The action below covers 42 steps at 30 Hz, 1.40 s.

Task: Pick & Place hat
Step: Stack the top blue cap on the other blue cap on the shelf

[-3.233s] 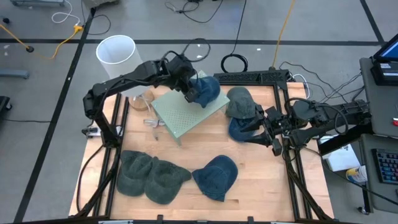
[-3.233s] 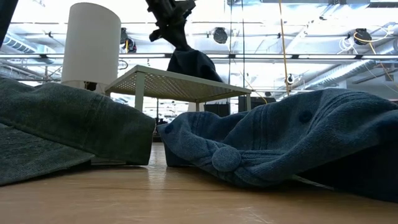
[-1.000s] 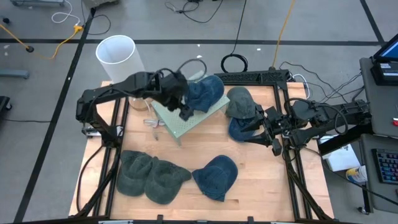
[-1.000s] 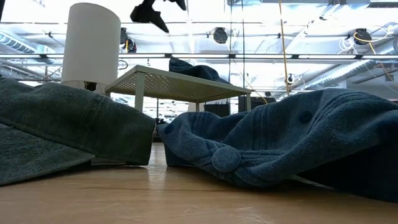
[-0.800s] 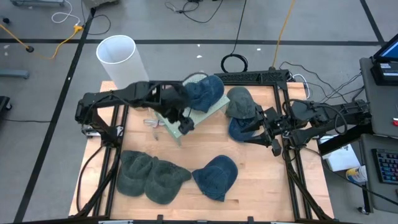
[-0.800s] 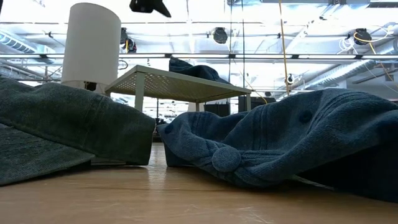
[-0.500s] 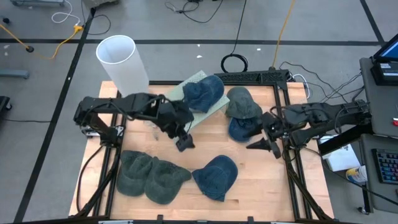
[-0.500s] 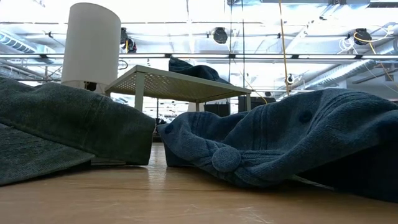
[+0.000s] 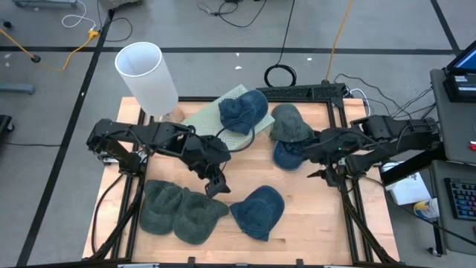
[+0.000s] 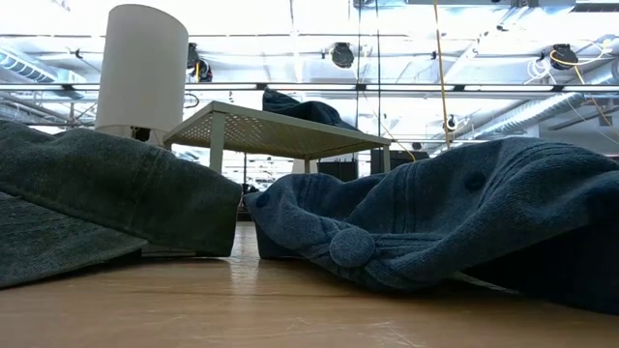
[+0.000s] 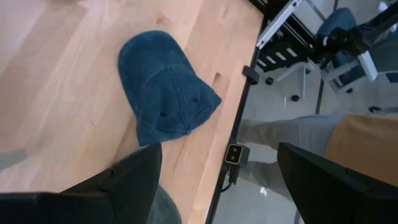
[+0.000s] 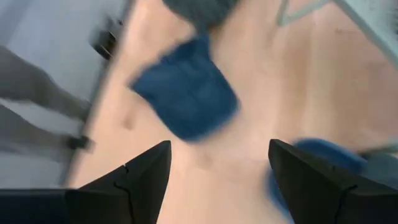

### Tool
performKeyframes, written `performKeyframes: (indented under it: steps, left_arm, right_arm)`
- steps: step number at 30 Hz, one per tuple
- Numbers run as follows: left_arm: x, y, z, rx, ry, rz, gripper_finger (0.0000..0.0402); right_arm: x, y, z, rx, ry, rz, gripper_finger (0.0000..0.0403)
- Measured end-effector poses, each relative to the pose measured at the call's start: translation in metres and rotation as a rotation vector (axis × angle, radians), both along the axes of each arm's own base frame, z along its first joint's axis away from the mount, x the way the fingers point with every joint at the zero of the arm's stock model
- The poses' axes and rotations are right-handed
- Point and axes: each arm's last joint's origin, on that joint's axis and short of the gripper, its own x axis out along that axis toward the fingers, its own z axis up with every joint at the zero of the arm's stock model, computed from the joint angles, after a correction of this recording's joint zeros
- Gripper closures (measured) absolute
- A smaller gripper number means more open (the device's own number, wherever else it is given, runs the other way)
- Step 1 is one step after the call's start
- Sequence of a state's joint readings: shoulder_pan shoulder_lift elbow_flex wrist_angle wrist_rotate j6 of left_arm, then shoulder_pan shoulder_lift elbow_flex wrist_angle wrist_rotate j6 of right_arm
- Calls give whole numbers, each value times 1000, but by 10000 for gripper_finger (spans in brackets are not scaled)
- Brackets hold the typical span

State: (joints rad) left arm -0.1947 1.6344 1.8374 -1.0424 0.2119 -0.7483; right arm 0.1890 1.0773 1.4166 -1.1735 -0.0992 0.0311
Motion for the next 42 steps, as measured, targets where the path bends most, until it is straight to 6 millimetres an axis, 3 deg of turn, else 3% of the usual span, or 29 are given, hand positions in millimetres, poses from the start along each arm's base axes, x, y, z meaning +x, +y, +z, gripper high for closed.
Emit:
performKeyframes:
  steps: [6, 11, 19, 31, 42]
  left_arm:
    - [-2, -7, 0, -1, 1, -21, 90]
    - [-2, -10, 0, -1, 1, -29, 89]
    - [-2, -10, 0, 5, -2, -34, 80]
    - [-2, -10, 0, 27, -14, -59, 98]
    - [-2, -9, 0, 30, -16, -61, 83]
  right_arm:
    - [2, -4, -13, -227, 120, 20, 138]
    - [11, -3, -33, -299, 223, 72, 138]
    - [20, -3, -93, -419, 401, 163, 138]
    - [14, -9, -178, -627, 449, 241, 138]
    - [15, -11, -202, -733, 375, 304, 142]
